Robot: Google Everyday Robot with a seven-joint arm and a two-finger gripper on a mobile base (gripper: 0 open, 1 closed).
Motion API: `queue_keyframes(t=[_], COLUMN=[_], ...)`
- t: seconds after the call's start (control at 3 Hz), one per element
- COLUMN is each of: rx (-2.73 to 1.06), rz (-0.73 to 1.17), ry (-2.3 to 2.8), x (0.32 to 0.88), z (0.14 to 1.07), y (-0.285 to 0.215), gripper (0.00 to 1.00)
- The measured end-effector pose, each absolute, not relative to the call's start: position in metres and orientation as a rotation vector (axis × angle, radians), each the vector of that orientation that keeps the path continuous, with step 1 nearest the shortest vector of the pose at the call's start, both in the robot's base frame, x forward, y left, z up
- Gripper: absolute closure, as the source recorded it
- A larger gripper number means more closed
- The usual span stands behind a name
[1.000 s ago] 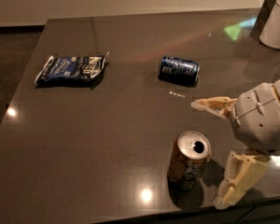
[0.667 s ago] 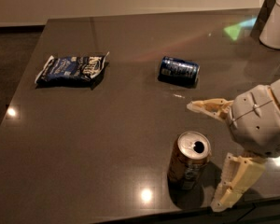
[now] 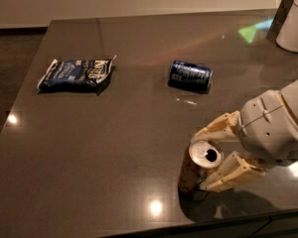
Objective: Move orange can near blue chip bag
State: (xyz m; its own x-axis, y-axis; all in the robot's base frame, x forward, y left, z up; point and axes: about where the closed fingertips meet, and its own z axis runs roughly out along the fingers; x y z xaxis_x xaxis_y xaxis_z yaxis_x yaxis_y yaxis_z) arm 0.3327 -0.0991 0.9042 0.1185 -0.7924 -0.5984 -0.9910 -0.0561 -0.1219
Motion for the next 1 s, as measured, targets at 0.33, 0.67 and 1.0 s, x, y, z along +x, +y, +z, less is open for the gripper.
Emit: queue_keyframes(t=[0.33,0.67,1.0], rx=[-1.891,-1.867,-1.832], rz=[0.535,0.539,0.517], ry=[1.722,1.742,1.77], x=[0.333,0.34,0.361], z=[0.906,0.921,0.946], y=[-0.097,-0.095,-0.079], gripper=[0.65,0.88,1.0])
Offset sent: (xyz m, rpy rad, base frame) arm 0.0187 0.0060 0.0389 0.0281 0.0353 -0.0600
